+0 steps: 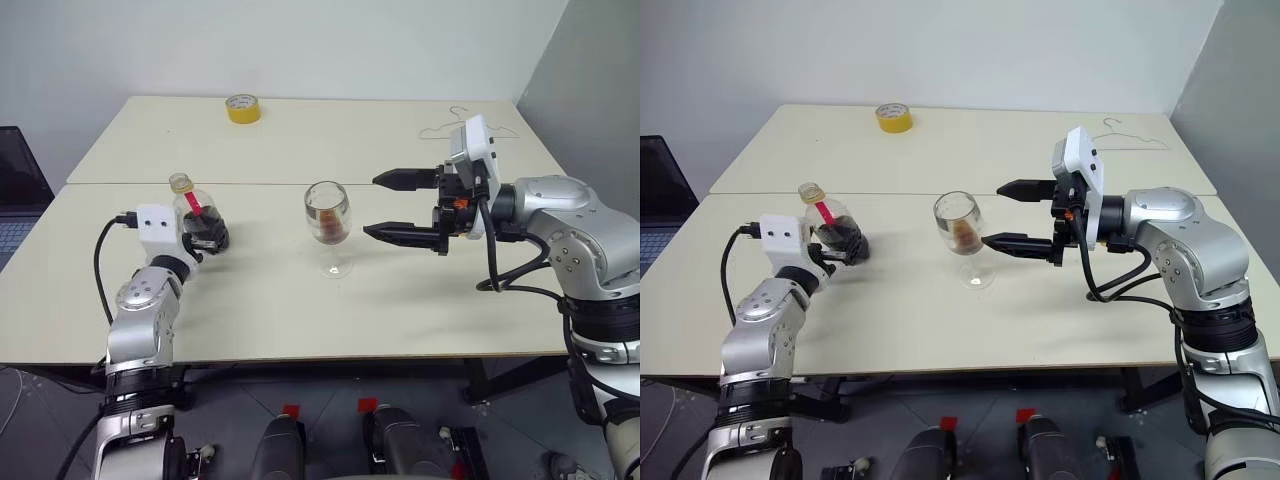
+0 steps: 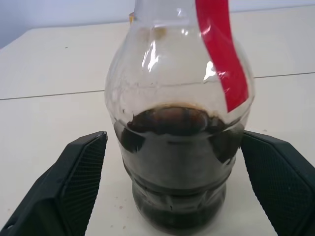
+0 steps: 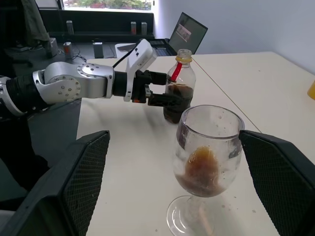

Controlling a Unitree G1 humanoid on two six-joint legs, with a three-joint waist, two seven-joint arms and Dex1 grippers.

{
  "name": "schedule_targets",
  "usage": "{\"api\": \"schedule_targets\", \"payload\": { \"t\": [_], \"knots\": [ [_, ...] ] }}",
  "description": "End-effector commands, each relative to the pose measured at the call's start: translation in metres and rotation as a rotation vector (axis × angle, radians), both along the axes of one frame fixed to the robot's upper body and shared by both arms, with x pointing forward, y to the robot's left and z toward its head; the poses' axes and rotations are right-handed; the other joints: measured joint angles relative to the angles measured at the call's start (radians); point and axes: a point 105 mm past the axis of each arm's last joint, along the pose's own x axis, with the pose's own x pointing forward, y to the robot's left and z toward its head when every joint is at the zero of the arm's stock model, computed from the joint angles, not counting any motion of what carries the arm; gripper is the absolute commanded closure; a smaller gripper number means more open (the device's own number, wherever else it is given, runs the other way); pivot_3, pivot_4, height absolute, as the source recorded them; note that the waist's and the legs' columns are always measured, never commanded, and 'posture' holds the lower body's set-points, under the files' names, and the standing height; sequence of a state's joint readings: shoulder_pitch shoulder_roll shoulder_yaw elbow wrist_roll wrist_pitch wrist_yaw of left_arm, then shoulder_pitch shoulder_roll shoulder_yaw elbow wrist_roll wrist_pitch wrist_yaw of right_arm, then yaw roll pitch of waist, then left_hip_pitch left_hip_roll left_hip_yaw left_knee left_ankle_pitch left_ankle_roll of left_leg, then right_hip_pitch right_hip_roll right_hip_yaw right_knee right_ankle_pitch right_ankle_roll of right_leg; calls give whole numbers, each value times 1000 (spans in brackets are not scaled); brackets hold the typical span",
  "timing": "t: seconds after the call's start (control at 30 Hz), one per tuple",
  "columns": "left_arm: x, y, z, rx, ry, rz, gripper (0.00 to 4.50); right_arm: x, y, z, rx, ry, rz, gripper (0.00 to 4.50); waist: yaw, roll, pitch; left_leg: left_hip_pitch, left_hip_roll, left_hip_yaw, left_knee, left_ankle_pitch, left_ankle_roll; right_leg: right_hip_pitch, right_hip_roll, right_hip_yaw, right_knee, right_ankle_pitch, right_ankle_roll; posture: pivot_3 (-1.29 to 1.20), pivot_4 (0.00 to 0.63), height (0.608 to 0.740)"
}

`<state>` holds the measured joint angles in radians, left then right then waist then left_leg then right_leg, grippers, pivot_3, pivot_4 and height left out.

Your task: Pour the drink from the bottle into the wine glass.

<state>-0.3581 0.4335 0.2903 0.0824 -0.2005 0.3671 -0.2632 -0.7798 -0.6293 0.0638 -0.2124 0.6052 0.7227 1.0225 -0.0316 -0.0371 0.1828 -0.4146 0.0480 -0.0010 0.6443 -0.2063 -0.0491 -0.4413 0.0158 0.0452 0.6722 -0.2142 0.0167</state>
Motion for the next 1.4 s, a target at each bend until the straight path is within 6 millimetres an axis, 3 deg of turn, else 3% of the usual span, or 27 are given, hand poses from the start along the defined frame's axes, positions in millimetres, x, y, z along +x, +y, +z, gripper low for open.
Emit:
{"api": "schedule_targets", "payload": {
  "t": [0.03, 0.3, 0.57, 0.7, 0.83, 1.03, 1.4],
  "knots": [
    [-6, -1, 32, 45, -83, -25, 25, -2, 1, 12, 5, -56, 10, 0, 0, 0, 0, 0, 0, 0, 0, 0, 0, 0, 0, 0, 0, -1, -2, 0, 150, 740],
    [-9, 10, 70, 63, -163, 17, 25, 1, 3, 12, 10, -60, 15, 0, 0, 0, 0, 0, 0, 0, 0, 0, 0, 0, 0, 0, 0, -2, -4, 0, 150, 740],
    [-6, 2, 99, 69, -222, -45, 25, 3, 3, 12, 10, -63, 12, 0, 0, 0, 0, 0, 0, 0, -1, 0, 0, 0, 0, 0, -2, -2, -3, 0, 150, 740],
    [-6, -16, 114, 57, -248, -164, 25, 4, 1, 12, 6, -65, 1, 0, 0, 0, 0, -1, 0, 0, -2, 0, 0, 0, 0, -1, -4, -2, -3, 0, 150, 740],
    [-23, -37, 134, 12, -289, -414, 25, 5, -5, 13, 3, -68, -20, 0, 0, 0, 0, -2, 0, 0, -4, 0, 0, 0, 0, 0, -8, -1, -2, 0, 150, 740],
    [-61, -40, 136, 88, -202, -724, 25, 11, -26, 15, -30, -76, -79, 0, -3, 0, 0, -2, 0, 1, -11, 0, 0, -1, 0, 0, -12, 0, 1, 0, 150, 740],
    [-92, 0, 125, 188, 10, -838, 25, 19, -84, 13, -155, -46, -179, 0, -2, 1, 1, -1, 1, 2, -14, 0, 0, -2, -1, -1, -14, -4, -6, 0, 150, 740]
  ]
}}
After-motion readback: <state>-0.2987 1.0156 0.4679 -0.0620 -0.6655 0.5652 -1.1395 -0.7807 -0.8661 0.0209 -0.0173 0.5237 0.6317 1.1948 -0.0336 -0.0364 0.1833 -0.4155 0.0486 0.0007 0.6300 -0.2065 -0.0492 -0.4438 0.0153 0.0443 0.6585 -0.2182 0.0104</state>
